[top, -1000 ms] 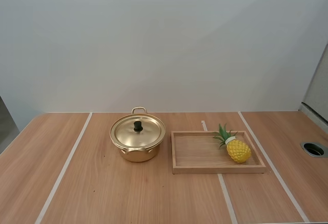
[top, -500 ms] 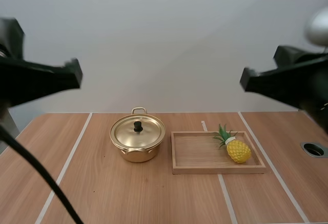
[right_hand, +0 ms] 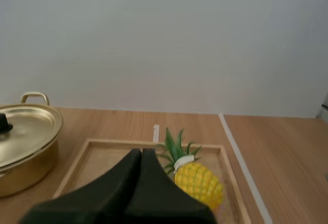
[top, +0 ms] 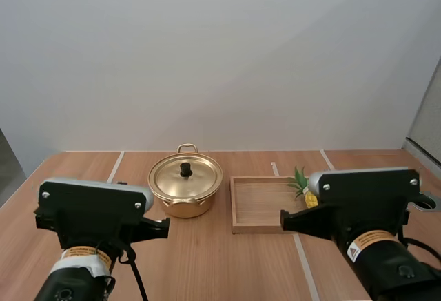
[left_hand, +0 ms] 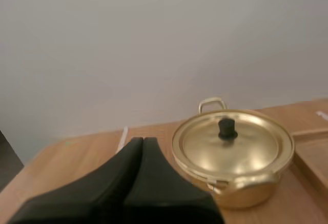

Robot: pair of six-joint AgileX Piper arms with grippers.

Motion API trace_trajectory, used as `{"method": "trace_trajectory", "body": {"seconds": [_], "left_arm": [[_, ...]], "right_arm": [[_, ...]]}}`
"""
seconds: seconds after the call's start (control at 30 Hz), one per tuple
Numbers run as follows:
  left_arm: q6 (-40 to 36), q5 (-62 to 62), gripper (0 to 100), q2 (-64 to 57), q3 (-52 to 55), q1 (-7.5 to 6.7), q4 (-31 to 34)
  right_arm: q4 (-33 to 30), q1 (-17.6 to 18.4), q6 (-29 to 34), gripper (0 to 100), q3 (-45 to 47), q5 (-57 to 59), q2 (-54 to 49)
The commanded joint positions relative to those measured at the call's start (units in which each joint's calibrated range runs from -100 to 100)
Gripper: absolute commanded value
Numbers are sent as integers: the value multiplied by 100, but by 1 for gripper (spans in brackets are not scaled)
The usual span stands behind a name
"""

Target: Open the pot, put the grape inside, and close it

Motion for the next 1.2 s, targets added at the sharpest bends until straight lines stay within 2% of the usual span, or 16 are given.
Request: {"method": "trace_trajectory", "body": {"seconds": [0.0, 0.1, 0.3, 1.17], "left_arm": [[-530, 463, 0, -24, 91, 10, 27], [-851, 909, 0, -24, 91, 10, 72], [-1259, 989, 0, -24, 91, 10, 98], [-1260, 897, 0, -24, 91, 10, 98]], "right_arm": [[-72, -32, 99, 0, 570, -113, -60], [-72, -42, 236, 0, 645, -1, -60], [-72, -87, 433, 0, 645, 143, -60], [-112, -87, 414, 0, 645, 92, -60]]}}
